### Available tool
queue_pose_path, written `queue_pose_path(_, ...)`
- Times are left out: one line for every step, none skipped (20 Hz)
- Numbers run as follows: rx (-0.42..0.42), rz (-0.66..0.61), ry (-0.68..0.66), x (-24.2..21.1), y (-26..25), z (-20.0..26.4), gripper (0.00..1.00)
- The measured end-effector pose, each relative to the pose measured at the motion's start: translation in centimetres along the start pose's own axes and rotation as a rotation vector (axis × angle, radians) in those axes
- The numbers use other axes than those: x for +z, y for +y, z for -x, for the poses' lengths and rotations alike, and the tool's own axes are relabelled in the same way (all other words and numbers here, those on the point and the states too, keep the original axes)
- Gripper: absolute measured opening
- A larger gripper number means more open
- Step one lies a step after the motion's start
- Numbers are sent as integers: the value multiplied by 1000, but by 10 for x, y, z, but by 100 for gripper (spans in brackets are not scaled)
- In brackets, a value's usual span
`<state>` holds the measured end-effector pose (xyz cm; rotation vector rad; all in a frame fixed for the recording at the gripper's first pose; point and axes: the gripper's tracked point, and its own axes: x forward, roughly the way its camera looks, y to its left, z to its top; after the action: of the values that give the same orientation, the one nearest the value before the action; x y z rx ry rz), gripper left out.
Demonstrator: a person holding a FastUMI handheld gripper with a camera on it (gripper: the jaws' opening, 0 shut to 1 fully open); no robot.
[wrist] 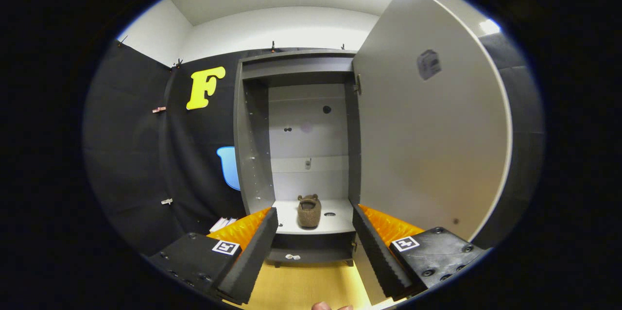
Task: Open the shoe cabinet door, grab the shoes and put them into the shoe cabinet, then close the shoe cabinet door.
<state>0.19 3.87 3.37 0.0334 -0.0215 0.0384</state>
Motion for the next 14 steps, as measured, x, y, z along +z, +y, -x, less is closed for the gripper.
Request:
queue_pose_path(-5, 8, -15, 2, -6, 11, 98)
queue_pose_path(-12, 21, -26, 3, -12, 19, 98)
queue_pose_path(-26, 33, -28, 2, -24, 30, 98)
queue_pose_path(-44, 33, -27, 2, -35, 42, 98)
queue_pose_path(-65, 30, -27, 3, -46, 53, 98)
queue_pose_path(-91, 25, -37, 7, -61, 64, 98)
queue_pose_path(-124, 27, -43, 9, -77, 74, 98)
queue_pose_path(-160, 36, -52, 11, -94, 84, 98)
queue_pose_path(-197, 49, -53, 12, -111, 92, 98)
queue_pose_path(-238, 56, -52, 14, -129, 100, 98)
queue_pose_path(-277, 57, -46, 13, -149, 105, 98)
queue_pose_path(-312, 51, -39, 13, -166, 108, 98)
queue_pose_path(-343, 44, -39, 14, -182, 109, 98)
queue_pose_path(-375, 41, -38, 14, -198, 108, 98)
